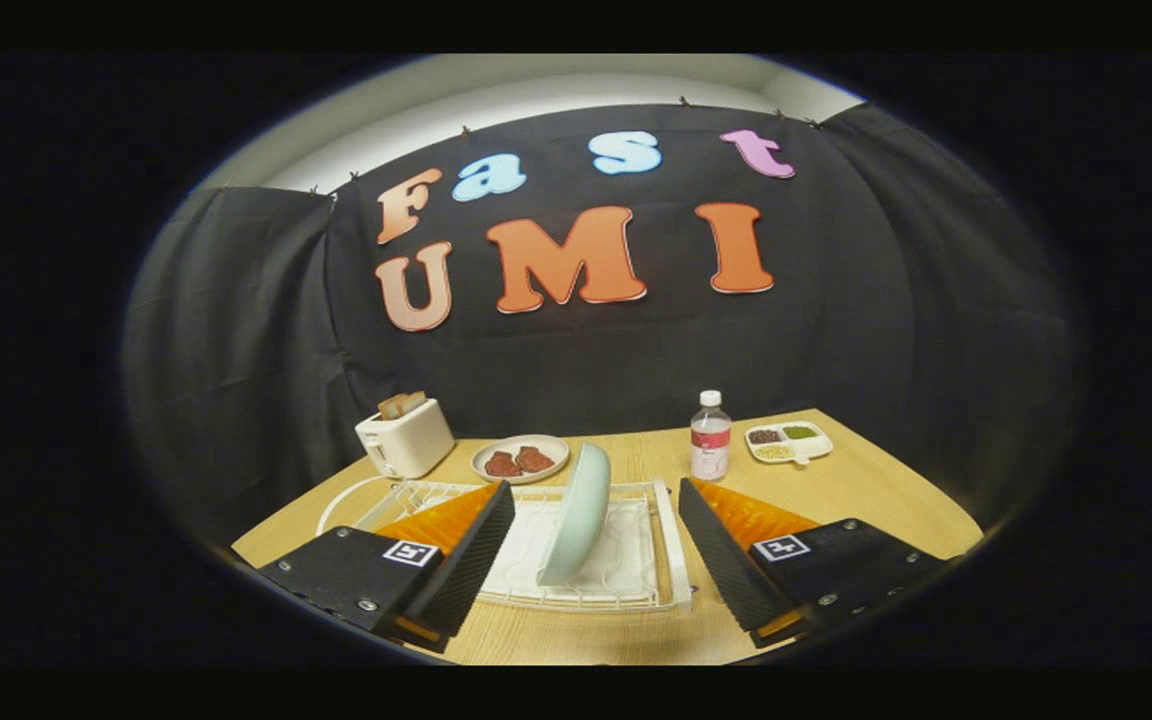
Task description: Take the plate from the dish rack, then take the spoon from the basket and place it into the plate.
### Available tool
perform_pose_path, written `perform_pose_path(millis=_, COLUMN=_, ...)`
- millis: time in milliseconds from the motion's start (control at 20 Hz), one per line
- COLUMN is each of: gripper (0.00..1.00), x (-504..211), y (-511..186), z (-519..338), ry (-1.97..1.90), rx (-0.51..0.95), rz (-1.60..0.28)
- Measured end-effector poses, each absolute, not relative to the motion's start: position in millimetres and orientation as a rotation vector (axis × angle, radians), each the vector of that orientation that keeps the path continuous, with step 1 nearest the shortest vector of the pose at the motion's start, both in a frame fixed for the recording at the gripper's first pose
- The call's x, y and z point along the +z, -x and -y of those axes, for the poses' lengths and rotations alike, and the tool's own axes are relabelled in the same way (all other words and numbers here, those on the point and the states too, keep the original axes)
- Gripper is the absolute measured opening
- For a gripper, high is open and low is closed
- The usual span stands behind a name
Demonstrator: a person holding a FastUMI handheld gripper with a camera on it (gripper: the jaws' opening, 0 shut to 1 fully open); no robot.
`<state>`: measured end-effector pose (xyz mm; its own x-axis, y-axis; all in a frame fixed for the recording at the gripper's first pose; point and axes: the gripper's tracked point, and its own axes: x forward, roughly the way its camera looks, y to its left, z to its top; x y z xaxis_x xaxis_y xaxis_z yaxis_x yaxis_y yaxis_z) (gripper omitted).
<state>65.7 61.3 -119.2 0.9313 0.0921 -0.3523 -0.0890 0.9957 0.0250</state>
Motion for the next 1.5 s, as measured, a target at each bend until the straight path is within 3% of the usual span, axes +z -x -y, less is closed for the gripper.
perform_pose_path(millis=550, gripper=0.96, x=-182, y=-120, z=-78, ry=-0.055, rx=0.064, rz=-0.56)
perform_pose_path(millis=850, gripper=0.69, x=-199, y=-143, z=-78, ry=-0.055, rx=0.024, rz=-0.629)
perform_pose_path(millis=1050, gripper=0.39, x=-207, y=-147, z=-74, ry=-0.029, rx=-0.019, rz=-0.661)
perform_pose_path(millis=1300, gripper=0.27, x=-201, y=-146, z=-56, ry=0.049, rx=-0.131, rz=-0.654)
perform_pose_path(millis=1500, gripper=0.25, x=-192, y=-146, z=-50, ry=0.084, rx=-0.175, rz=-0.644)
